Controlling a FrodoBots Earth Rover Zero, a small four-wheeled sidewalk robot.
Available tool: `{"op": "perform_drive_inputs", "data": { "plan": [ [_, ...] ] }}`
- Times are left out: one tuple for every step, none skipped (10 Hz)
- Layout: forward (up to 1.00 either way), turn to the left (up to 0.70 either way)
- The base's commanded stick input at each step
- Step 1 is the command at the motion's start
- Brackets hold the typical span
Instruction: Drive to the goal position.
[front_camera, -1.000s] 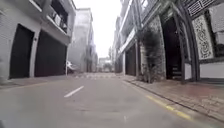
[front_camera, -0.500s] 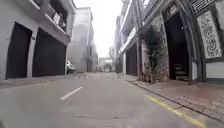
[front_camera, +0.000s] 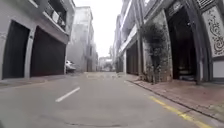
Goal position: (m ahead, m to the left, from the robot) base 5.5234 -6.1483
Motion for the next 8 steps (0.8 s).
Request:
{"op": "perform_drive_inputs", "data": {
  "plan": [
    [0.47,0.0],
    [0.47,0.0],
    [0.47,0.0],
    [0.48,0.0],
    [0.48,0.0],
    [0.48,0.0],
    [0.48,0.0],
    [0.48,-0.19]
  ]
}}
